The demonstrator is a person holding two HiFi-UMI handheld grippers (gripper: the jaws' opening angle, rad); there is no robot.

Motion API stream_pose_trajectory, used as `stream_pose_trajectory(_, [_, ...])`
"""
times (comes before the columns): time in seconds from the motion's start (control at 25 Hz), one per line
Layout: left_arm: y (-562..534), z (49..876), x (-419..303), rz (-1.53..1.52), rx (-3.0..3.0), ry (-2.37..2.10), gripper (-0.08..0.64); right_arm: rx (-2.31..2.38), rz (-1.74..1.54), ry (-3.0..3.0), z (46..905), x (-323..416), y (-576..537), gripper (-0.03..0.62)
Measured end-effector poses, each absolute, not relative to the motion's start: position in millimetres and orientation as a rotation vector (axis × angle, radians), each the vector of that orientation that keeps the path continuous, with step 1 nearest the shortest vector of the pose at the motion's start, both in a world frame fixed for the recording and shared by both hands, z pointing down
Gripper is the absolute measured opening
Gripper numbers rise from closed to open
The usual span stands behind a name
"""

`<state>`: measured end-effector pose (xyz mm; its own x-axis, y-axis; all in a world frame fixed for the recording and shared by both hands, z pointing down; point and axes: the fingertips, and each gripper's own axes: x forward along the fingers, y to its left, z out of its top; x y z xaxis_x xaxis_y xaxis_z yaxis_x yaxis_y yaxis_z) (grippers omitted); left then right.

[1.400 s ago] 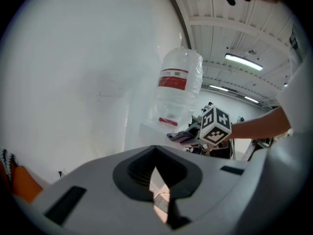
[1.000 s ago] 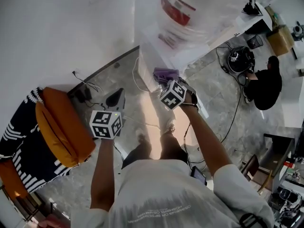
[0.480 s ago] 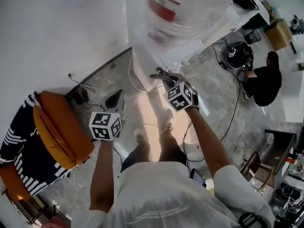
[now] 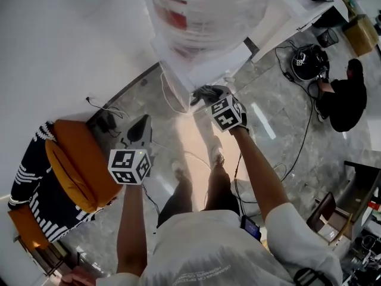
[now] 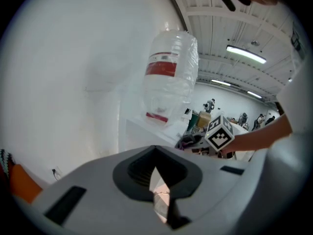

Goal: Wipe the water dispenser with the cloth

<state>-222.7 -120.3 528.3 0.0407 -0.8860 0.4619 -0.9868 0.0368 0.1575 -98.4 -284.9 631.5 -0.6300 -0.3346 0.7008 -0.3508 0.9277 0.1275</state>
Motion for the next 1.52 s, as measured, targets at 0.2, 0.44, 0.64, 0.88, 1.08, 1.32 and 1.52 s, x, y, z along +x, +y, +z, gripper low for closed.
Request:
stream_pose_trajectory(0.2, [-152,526,-192,0.354,1.899,-1.877,0.008,0.549,0.195,-2.323,642,-70,-329,0.089])
stream_pose_trajectory(0.44, [-185,541,-148,0.350,1.915,-1.869,0.008,0.566,0.229,-2.348,648,-33,-388,0.089])
stream_pose_trajectory(0.64, [-205,565,-110,0.349,1.897,-1.858,0.008,0.573,0.198,-2.324,653,-1,-436,0.089])
stream_pose_trajectory(0.88, [-216,594,-93,0.345,1.884,-1.838,0.008,0.672,0.179,-2.306,681,32,-489,0.087])
stream_pose_trajectory(1.08, [-230,629,-91,0.330,1.871,-1.853,0.008,0.821,0.506,-2.385,719,42,-506,0.087])
stream_pose_trajectory(1.32, [-234,672,-90,0.325,1.898,-1.837,0.008,0.900,0.453,-2.309,791,35,-507,0.086])
stream_pose_trajectory(1.52, [-220,736,-104,0.304,1.891,-1.880,0.008,0.885,0.532,-2.281,883,31,-491,0.086])
